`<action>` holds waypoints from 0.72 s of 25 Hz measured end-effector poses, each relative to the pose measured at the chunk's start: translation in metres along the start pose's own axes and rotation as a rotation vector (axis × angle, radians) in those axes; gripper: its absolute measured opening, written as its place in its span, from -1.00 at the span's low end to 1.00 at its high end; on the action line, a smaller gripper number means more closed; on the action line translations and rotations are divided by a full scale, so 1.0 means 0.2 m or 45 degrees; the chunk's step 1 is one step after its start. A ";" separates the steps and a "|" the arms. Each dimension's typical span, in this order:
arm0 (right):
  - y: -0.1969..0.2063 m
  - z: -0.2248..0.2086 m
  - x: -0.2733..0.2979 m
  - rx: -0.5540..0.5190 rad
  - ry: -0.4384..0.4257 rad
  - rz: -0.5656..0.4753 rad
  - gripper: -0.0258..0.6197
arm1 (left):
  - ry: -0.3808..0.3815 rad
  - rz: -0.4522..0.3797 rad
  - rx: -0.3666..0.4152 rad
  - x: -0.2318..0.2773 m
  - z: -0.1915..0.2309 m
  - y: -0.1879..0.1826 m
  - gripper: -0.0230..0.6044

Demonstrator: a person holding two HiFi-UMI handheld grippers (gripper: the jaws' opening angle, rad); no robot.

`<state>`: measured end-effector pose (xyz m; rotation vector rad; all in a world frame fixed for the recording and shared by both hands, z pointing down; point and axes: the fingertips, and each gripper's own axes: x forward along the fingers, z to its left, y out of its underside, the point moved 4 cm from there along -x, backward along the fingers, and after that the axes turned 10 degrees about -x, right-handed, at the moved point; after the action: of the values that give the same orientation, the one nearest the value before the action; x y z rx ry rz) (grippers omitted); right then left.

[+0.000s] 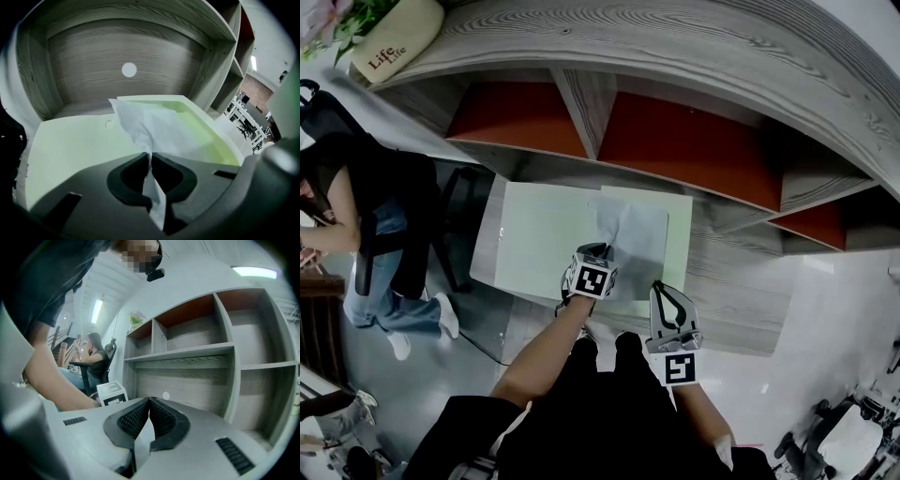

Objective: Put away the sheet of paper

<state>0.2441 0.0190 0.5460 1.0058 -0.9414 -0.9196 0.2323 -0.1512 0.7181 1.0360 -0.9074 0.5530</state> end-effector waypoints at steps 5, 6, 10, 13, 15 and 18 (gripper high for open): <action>0.06 0.01 -0.03 0.059 -0.005 0.081 -0.85 | 0.103 0.017 -0.022 0.02 -0.12 -0.01 -0.80; 0.07 0.01 -0.03 0.073 -0.009 0.111 -0.85 | 0.131 0.017 -0.033 0.02 -0.15 -0.02 -0.77; 0.03 -0.02 -0.04 0.032 0.014 0.032 -0.85 | 0.182 0.013 -0.041 0.03 -0.19 -0.02 -0.52; -0.02 -0.04 -0.03 -0.024 0.038 -0.054 -0.85 | 0.163 -0.014 -0.043 0.01 -0.16 -0.03 -0.34; -0.06 -0.05 -0.01 -0.069 0.044 -0.108 -0.85 | 0.131 -0.050 -0.050 -0.03 -0.11 -0.03 -0.25; 0.01 0.01 0.00 0.010 -0.002 0.080 -0.85 | 0.098 -0.130 -0.060 -0.13 -0.03 -0.04 -0.16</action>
<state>0.2418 0.0195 0.5478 0.9769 -0.9735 -0.8645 0.2267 -0.1497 0.6899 1.0062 -0.7916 0.4806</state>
